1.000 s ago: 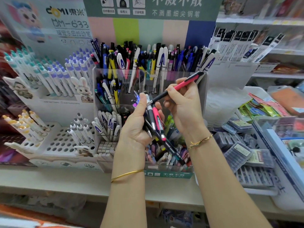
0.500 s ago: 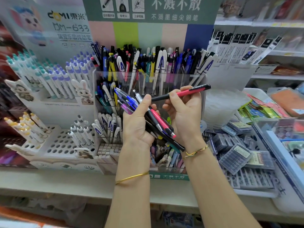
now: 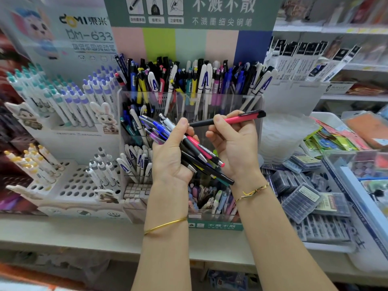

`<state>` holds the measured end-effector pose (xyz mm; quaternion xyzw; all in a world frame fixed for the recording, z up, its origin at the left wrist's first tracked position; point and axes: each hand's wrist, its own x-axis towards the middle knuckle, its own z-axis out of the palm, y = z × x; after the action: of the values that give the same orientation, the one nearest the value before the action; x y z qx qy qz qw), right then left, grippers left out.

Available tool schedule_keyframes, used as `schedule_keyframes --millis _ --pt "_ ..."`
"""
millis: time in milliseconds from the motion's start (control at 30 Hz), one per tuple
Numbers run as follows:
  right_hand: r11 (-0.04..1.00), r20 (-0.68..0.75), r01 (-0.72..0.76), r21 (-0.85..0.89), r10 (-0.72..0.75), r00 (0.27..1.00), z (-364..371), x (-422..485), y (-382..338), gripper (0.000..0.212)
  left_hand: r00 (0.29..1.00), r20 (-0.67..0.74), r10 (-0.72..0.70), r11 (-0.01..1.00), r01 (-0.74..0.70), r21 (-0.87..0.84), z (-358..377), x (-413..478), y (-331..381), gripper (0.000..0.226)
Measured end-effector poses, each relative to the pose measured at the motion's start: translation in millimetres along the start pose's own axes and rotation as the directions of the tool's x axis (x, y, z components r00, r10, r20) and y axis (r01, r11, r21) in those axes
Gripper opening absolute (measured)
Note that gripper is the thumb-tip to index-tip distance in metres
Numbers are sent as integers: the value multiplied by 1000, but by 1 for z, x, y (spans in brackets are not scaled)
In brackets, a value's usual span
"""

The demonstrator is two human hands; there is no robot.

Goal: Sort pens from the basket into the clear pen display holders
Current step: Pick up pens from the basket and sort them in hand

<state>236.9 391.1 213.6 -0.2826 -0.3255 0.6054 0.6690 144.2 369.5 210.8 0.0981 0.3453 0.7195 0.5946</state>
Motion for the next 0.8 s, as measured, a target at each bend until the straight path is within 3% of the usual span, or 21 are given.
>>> schedule_keyframes --millis 100,233,533,800 --pt "1000 4 -8 13 8 1000 1 0 0 20 999 -22 23 1000 -23 4 1 0 1 32" --pt "999 -17 -16 29 17 1000 1 2 0 21 999 -22 29 997 -28 68 1 0 2 14" --pt "997 -20 11 -77 -12 1000 1 7 -6 21 987 2 158 969 -156 191 3 -1 6 17" --pt "981 38 -188 54 186 982 0 7 -6 17 989 19 144 982 -145 121 6 -3 6 30"
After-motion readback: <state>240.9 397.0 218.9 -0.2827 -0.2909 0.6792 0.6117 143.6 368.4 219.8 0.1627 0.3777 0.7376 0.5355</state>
